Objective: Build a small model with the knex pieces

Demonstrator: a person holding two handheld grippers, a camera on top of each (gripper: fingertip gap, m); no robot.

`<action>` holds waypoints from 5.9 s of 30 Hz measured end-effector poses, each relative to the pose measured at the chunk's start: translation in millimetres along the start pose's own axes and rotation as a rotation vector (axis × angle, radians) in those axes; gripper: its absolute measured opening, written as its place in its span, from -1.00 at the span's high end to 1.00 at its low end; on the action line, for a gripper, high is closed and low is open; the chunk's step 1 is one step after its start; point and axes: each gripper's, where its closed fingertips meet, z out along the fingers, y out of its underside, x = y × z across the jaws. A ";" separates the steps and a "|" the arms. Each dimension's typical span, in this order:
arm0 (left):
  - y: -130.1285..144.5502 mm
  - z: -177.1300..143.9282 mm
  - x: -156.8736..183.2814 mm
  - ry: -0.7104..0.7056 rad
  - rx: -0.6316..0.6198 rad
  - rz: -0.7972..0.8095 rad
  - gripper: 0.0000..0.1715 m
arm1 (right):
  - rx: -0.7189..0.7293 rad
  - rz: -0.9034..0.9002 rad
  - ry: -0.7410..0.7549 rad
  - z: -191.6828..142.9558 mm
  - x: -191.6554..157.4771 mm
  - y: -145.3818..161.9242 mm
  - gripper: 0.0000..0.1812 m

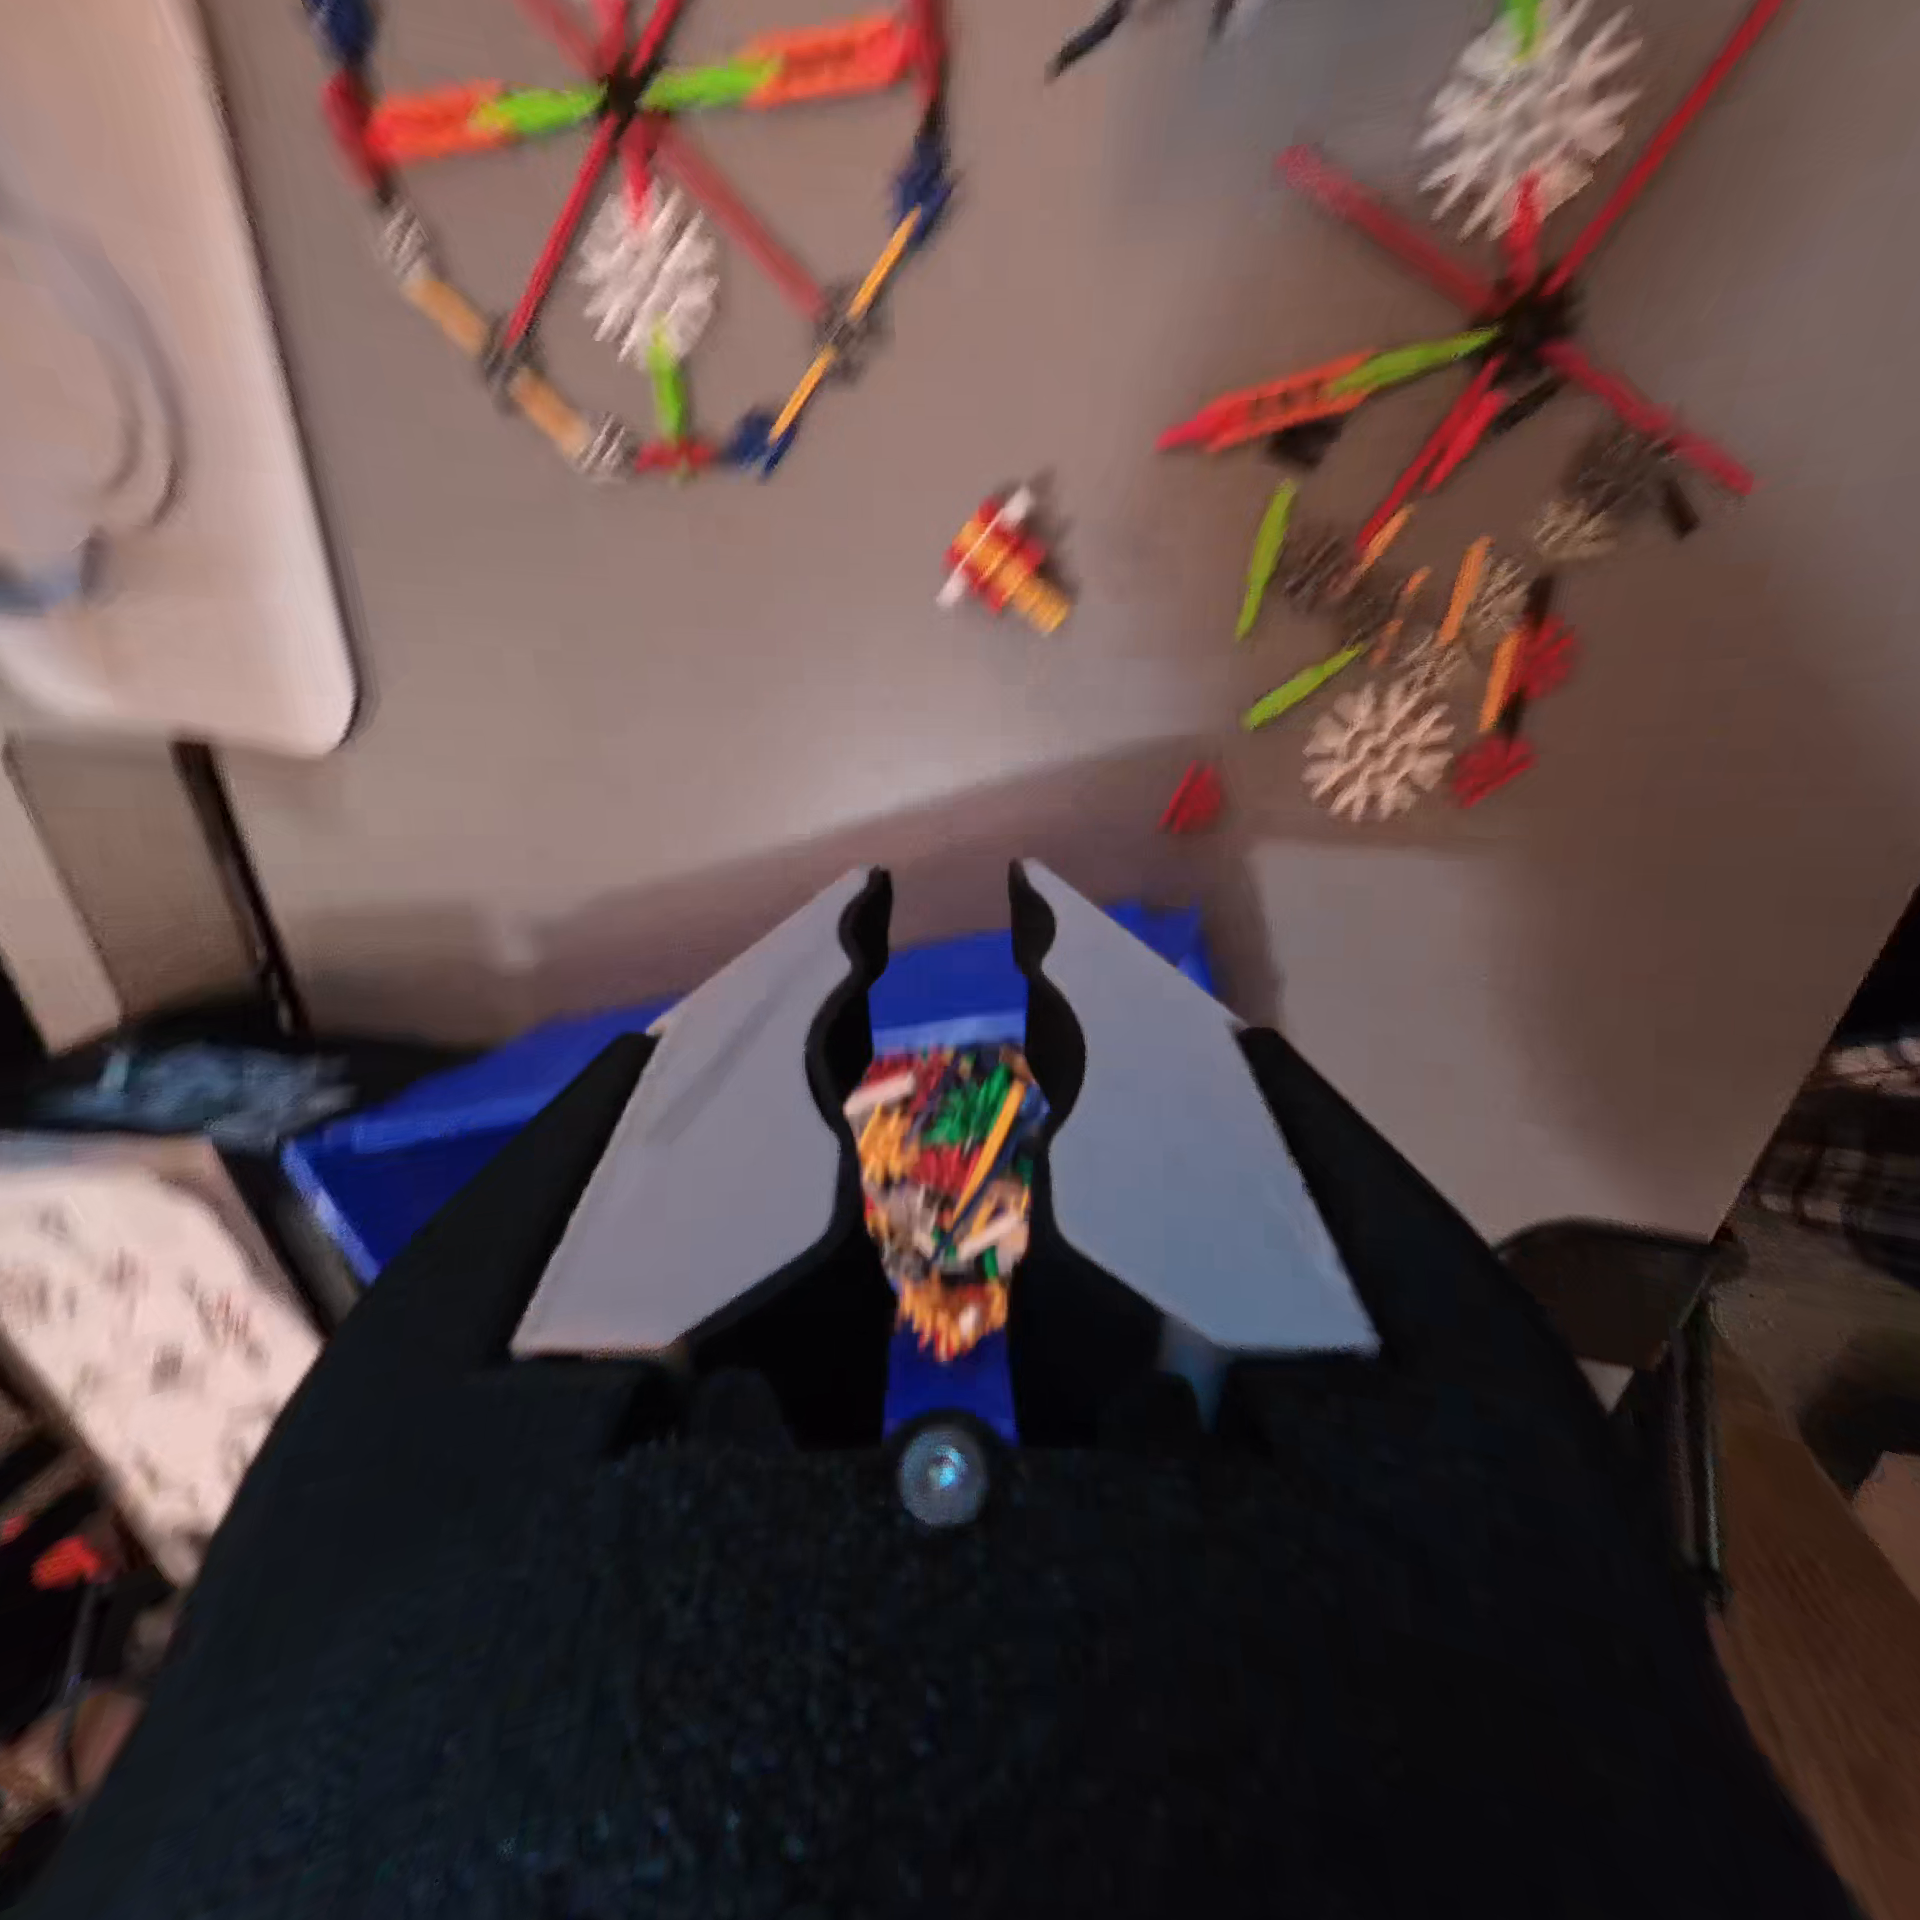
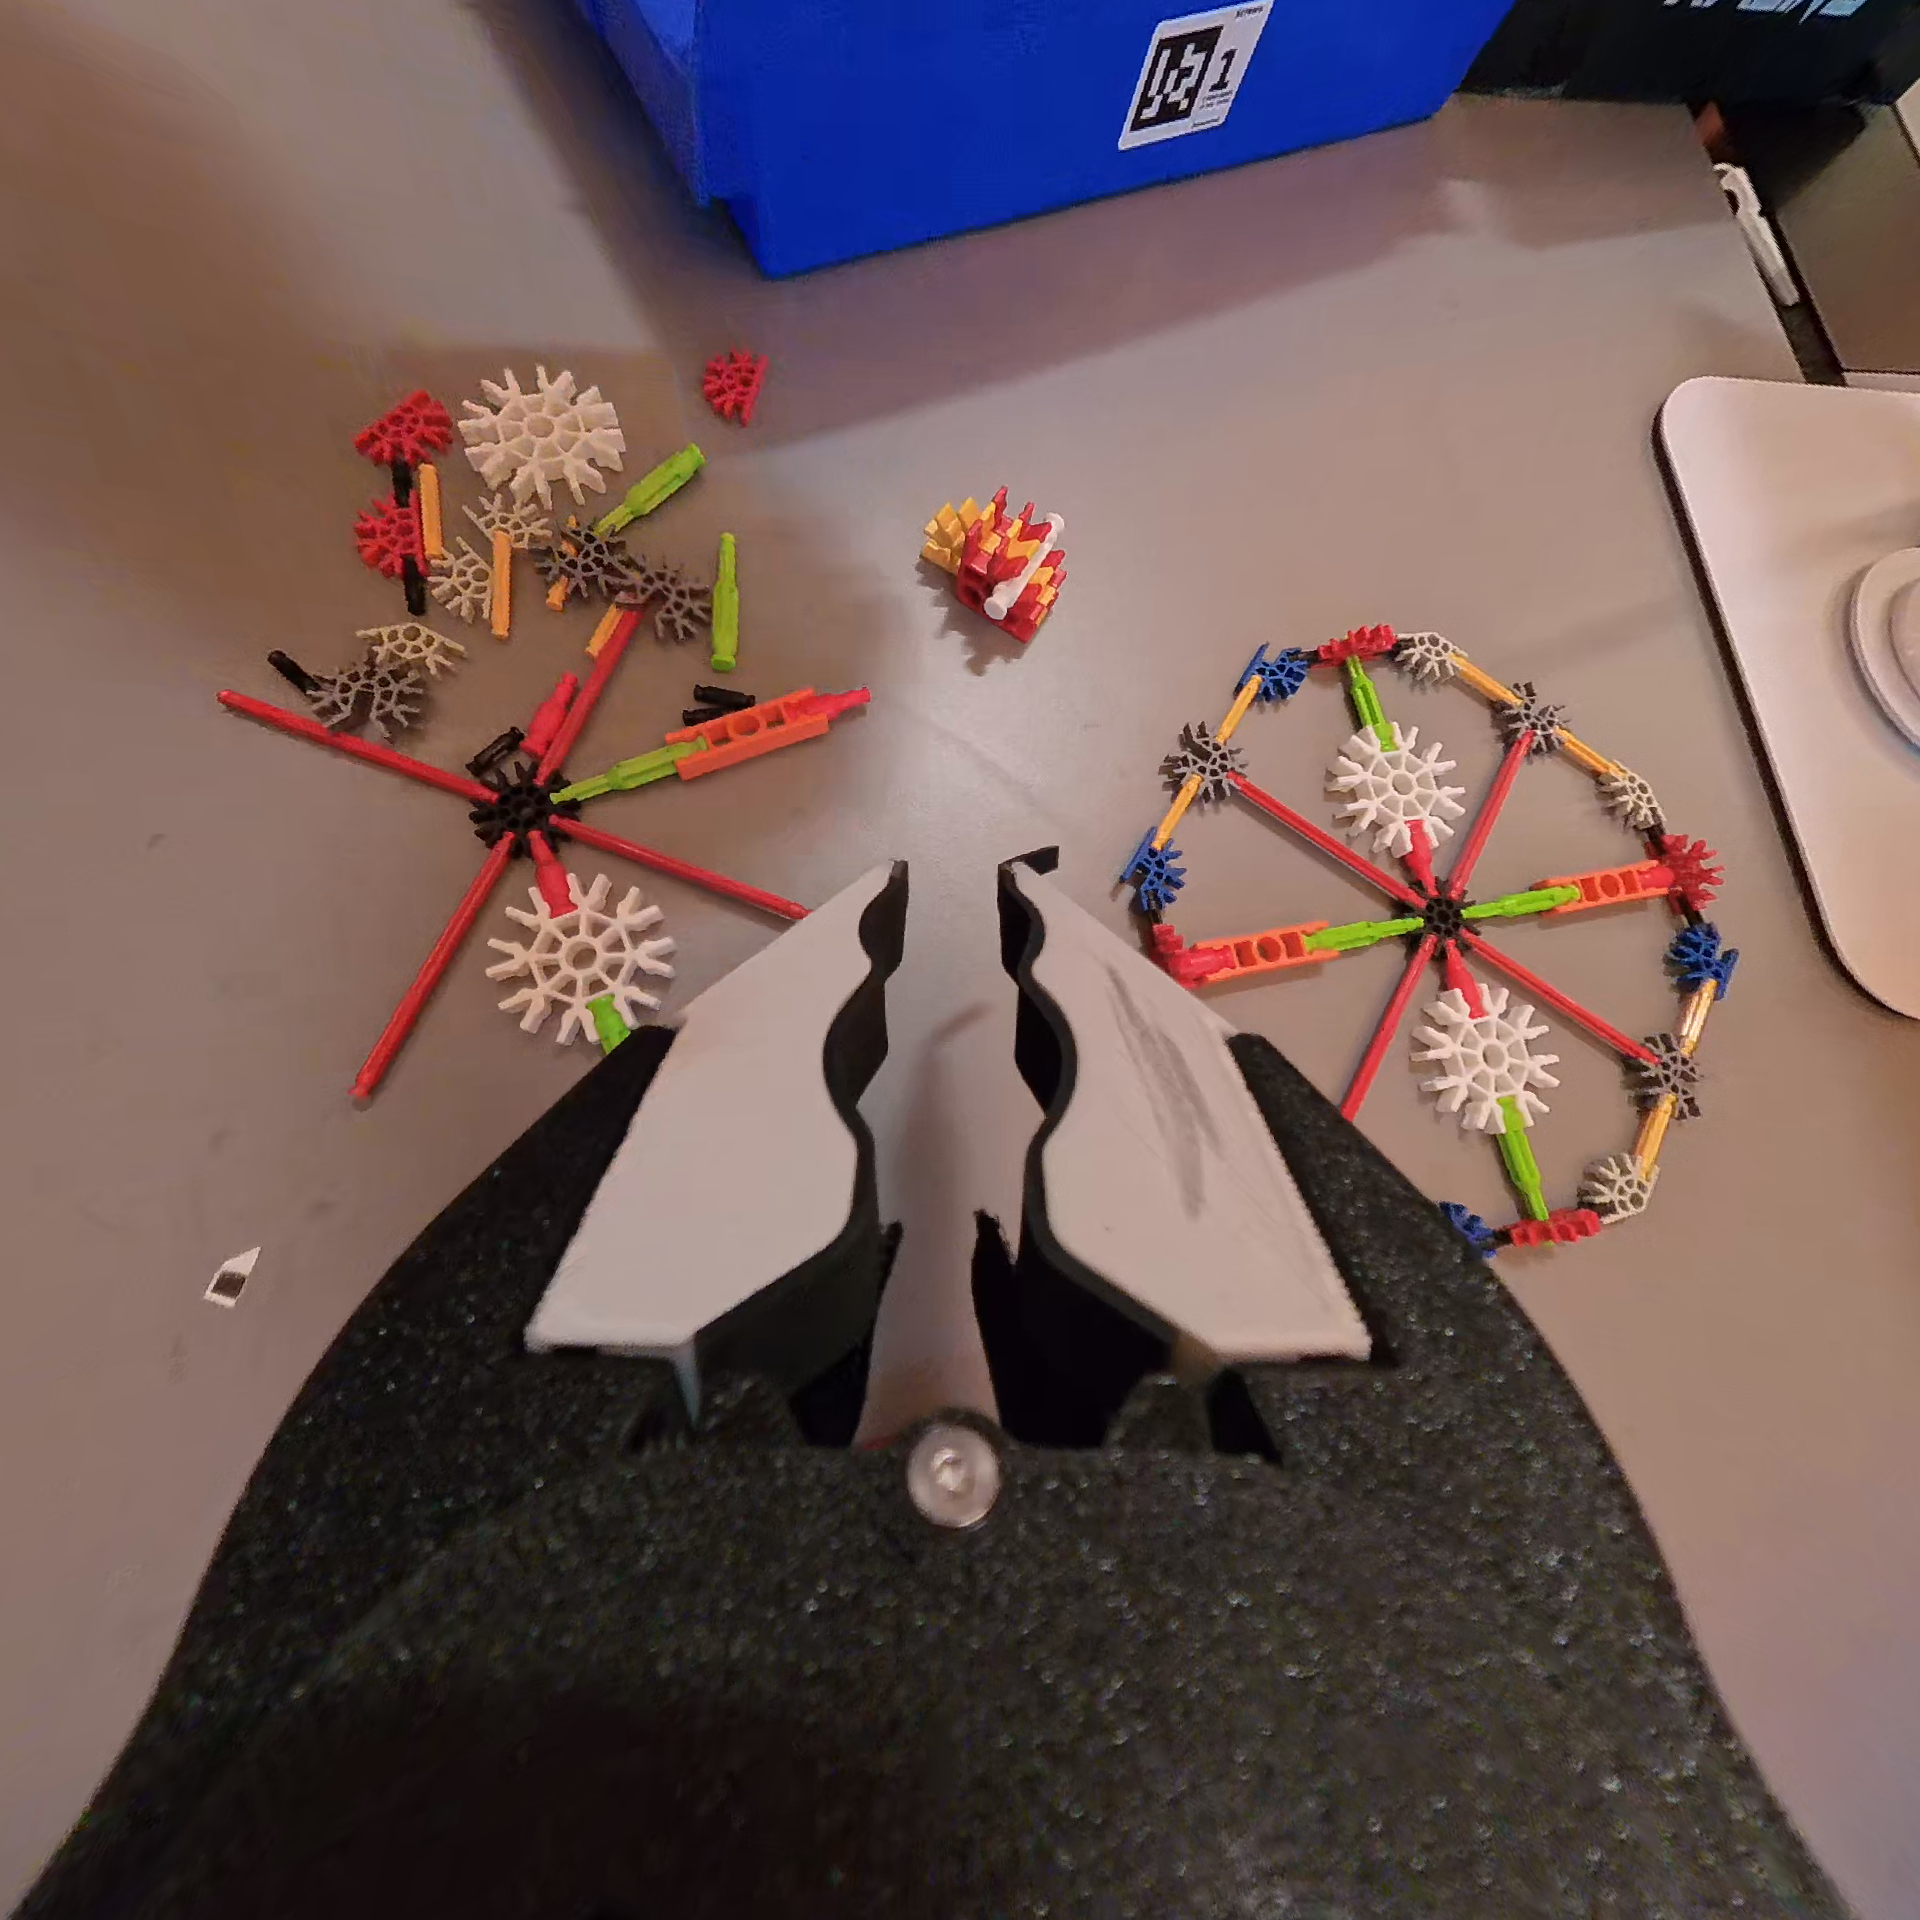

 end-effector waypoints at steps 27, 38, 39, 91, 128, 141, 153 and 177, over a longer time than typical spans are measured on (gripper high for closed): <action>275.9 83.6 -79.3 0.050 -0.562 -0.419 0.82 | -0.020 0.005 -0.021 7.2 -2.8 5.1 0.81; 280.8 95.0 -78.2 0.131 -0.576 -0.508 0.85 | -0.019 0.008 -0.021 7.2 -2.2 5.6 0.81; 280.7 95.1 -78.2 0.134 -0.578 -0.514 0.85 | -0.019 0.008 -0.021 7.1 -2.2 5.5 0.81; 230.9 46.3 -90.0 0.011 -0.367 -0.585 1.00 | -0.007 -0.005 -0.012 3.4 -2.8 0.6 0.81; -67.4 70.6 68.3 0.310 0.114 -0.140 0.74 | 0.017 0.052 0.053 -12.5 17.2 2.7 0.81; 88.8 1.6 -28.9 0.013 -0.024 -0.402 0.80 | 0.016 0.034 0.035 -10.1 11.1 0.5 0.81; 266.2 54.3 -60.8 -0.019 -0.470 -0.529 0.81 | -0.004 0.038 0.018 -3.2 9.3 5.6 0.81; 292.3 94.5 -75.4 0.098 -0.657 -0.527 0.98 | 0.004 0.032 0.013 -4.5 7.7 3.7 0.82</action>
